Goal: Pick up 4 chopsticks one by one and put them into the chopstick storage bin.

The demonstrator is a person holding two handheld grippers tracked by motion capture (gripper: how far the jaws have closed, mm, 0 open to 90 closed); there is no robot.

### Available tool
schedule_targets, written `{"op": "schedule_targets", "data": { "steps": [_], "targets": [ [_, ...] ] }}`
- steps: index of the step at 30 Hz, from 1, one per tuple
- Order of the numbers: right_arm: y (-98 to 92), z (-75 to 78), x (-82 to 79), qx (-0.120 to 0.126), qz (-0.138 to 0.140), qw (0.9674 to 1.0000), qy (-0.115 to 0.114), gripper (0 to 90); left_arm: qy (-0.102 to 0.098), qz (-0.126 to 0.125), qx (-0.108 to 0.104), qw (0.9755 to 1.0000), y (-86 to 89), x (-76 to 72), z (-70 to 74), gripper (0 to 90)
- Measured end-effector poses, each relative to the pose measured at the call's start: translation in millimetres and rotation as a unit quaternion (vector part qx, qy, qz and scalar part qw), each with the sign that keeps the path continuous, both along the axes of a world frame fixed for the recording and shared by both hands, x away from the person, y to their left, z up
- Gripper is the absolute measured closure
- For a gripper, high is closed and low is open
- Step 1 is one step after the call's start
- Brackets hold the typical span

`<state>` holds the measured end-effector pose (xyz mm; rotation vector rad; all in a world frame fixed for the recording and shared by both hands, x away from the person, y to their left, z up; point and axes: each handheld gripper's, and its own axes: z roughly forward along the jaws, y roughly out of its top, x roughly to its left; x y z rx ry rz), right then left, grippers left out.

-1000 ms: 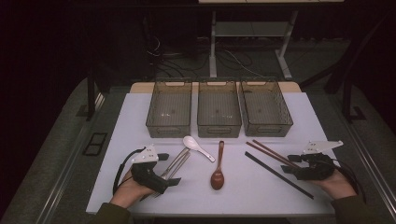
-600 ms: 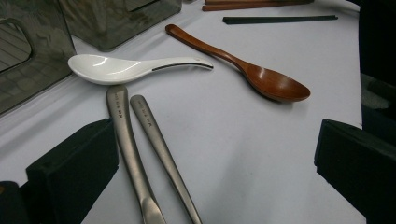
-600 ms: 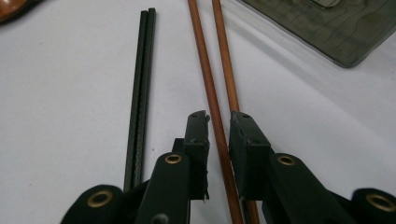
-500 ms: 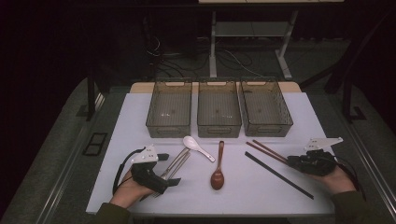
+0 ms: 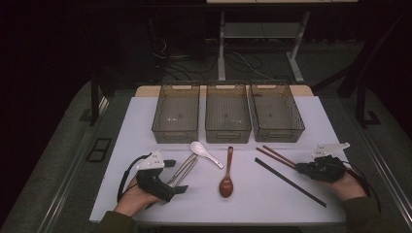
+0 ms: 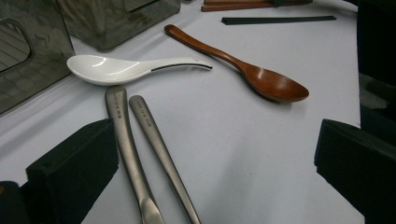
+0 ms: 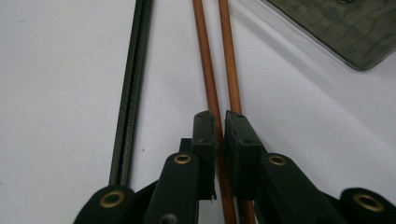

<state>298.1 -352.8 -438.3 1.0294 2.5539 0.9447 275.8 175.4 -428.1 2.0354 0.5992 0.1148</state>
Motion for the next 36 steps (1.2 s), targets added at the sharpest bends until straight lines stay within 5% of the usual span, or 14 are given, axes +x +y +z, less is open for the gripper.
{"op": "schedule_targets", "data": {
  "steps": [8,36],
  "targets": [
    [4.1,-4.4,1.0,-0.018,0.012,0.9998,0.003,82.9,0.000,-0.001,0.001,1.0000,-0.2,-0.1,0.2,0.0],
    [3.2,-3.8,0.1,-0.008,0.026,0.9995,0.018,85.1,0.003,-0.004,0.001,1.0000,-1.0,0.3,-0.8,0.0]
  ]
}}
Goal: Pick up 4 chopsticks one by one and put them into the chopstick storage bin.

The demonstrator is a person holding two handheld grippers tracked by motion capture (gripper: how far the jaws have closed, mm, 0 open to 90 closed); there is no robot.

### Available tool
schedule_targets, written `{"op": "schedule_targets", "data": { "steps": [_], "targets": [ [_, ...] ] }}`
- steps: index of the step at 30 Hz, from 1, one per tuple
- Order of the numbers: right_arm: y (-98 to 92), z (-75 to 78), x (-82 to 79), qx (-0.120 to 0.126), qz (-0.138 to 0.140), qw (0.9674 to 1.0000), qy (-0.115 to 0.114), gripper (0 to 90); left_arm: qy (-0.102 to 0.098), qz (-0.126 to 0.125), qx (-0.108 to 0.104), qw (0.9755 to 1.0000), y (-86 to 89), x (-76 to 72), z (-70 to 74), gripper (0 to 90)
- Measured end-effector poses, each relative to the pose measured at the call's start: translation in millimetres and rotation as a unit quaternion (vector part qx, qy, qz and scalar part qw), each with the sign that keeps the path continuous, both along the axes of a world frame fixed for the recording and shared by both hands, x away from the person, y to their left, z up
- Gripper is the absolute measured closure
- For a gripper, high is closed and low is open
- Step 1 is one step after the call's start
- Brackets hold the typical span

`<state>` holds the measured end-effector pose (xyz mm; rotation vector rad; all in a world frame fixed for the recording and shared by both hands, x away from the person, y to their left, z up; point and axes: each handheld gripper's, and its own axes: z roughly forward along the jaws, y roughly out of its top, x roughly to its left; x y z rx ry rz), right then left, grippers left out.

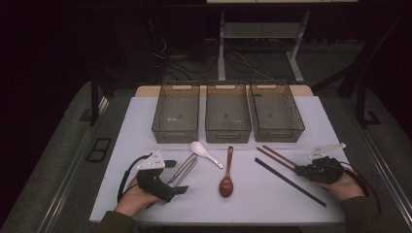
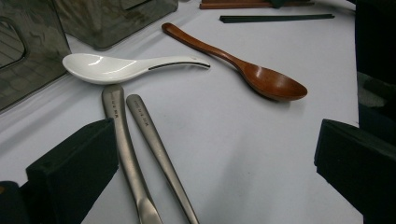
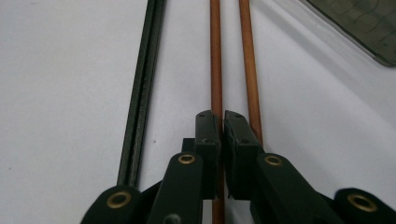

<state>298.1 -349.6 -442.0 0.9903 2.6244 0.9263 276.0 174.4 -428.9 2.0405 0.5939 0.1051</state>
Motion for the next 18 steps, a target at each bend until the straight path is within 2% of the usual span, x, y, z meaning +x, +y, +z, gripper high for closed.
{"op": "schedule_targets", "data": {
  "steps": [18],
  "targets": [
    [-13.4,14.6,-5.1,0.051,-0.002,0.9987,-0.007,85.2,0.001,0.001,0.002,1.0000,0.0,0.2,-0.1,0.0]
  ]
}}
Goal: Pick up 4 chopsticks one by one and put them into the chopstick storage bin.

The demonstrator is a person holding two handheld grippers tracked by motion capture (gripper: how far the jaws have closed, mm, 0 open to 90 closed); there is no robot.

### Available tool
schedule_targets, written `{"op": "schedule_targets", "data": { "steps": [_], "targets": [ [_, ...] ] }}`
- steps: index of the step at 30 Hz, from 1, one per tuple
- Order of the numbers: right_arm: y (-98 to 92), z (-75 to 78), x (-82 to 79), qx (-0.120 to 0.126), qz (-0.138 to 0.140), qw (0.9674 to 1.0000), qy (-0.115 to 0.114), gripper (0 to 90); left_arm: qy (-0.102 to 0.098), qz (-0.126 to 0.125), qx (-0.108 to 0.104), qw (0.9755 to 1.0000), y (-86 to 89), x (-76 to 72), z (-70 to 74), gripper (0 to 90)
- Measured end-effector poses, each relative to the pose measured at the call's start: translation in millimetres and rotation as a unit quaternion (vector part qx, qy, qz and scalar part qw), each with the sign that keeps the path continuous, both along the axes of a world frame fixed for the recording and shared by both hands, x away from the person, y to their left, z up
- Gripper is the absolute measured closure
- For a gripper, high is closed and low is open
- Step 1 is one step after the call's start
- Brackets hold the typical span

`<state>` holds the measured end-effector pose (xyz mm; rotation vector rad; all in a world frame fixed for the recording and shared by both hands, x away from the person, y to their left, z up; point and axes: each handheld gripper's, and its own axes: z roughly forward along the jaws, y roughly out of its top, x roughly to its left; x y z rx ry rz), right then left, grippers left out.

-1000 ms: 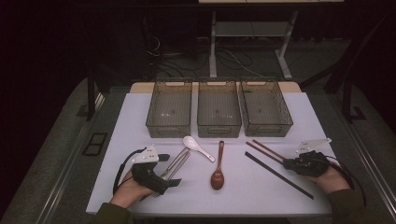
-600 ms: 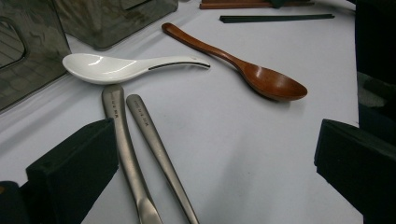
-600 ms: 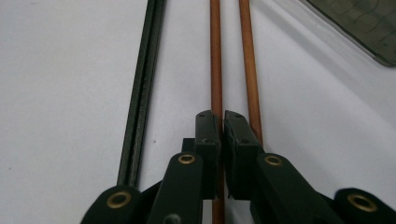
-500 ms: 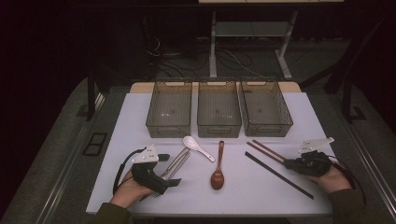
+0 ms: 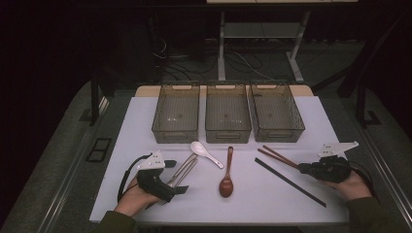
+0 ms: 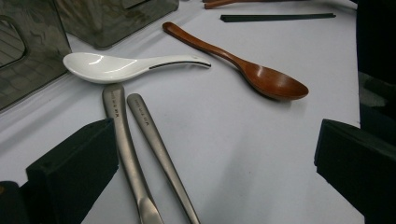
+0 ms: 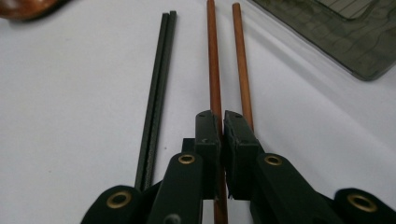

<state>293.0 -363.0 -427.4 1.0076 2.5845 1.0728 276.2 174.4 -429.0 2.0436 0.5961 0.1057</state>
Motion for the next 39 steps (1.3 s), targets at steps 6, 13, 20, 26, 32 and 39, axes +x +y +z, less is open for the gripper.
{"op": "schedule_targets", "data": {
  "steps": [6,13,20,26,32,39],
  "targets": [
    [-2.2,5.5,-1.6,0.013,0.000,0.9999,-0.009,85.2,0.000,0.001,-0.001,1.0000,0.2,-0.1,-0.1,0.0],
    [-1.6,11.1,-4.2,0.026,0.005,0.9995,-0.017,85.2,-0.002,-0.001,0.001,1.0000,-0.1,-0.4,0.0,0.0],
    [2.0,15.5,-4.5,0.036,0.015,0.9990,-0.020,85.1,0.000,0.002,0.003,1.0000,0.4,0.3,-1.6,0.0],
    [4.5,23.9,-6.4,0.047,0.019,0.9982,-0.033,85.1,-0.001,0.004,0.003,1.0000,0.4,0.0,-1.7,0.0],
    [10.3,29.6,-4.6,0.053,0.020,0.9977,-0.037,85.1,-0.002,0.009,-0.002,1.0000,0.9,-0.4,-1.1,0.0],
    [20.2,38.4,-0.1,0.063,0.018,0.9970,-0.042,85.1,0.000,0.009,0.006,0.9999,-0.3,0.0,-2.6,0.0]
  ]
}}
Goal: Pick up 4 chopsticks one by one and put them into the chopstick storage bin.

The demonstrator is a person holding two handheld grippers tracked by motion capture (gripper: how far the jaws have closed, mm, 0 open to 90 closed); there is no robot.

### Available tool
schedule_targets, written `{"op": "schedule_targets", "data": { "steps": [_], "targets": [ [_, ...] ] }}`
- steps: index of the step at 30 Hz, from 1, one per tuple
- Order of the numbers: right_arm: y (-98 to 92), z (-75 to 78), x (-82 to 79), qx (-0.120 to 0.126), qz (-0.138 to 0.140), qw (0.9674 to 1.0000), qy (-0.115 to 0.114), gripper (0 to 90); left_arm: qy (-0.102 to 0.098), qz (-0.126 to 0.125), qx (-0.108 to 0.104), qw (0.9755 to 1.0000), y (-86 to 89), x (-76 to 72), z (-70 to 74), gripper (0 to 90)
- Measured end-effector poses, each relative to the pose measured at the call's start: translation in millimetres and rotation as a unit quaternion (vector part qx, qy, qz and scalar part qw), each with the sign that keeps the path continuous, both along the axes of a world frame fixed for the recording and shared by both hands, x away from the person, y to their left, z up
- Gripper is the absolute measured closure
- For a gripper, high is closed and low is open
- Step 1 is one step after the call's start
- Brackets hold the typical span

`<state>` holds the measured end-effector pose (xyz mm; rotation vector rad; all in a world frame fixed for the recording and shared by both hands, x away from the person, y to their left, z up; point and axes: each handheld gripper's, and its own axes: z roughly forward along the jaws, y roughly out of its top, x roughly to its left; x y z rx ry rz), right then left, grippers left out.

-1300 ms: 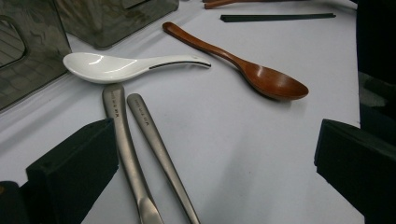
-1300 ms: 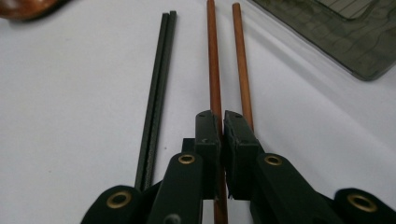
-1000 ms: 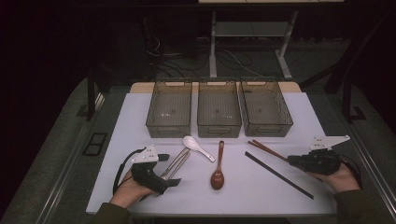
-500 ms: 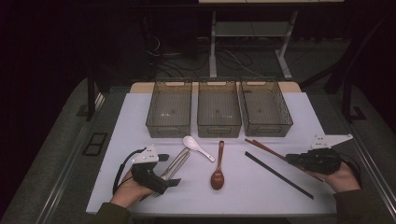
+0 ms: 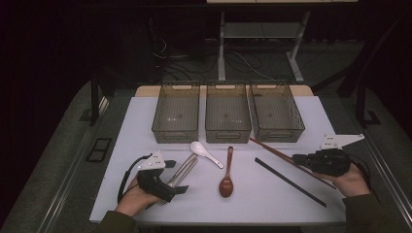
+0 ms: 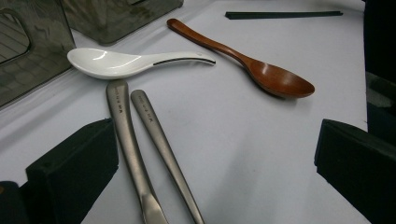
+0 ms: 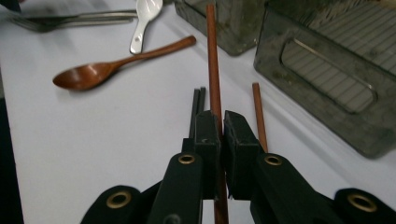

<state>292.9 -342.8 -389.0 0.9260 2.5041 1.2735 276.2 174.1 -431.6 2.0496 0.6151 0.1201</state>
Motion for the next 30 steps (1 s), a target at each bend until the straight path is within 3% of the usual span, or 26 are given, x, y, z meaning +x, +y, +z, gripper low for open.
{"op": "schedule_targets", "data": {
  "steps": [5,30],
  "targets": [
    [9.7,7.0,4.8,0.012,0.002,0.9999,-0.002,85.1,0.002,-0.002,-0.001,1.0000,-0.4,0.3,-0.7,0.0],
    [69.0,17.8,34.3,0.017,-0.001,0.9998,-0.012,85.1,-0.003,-0.004,0.000,1.0000,-2.0,0.6,-0.3,0.0]
  ]
}}
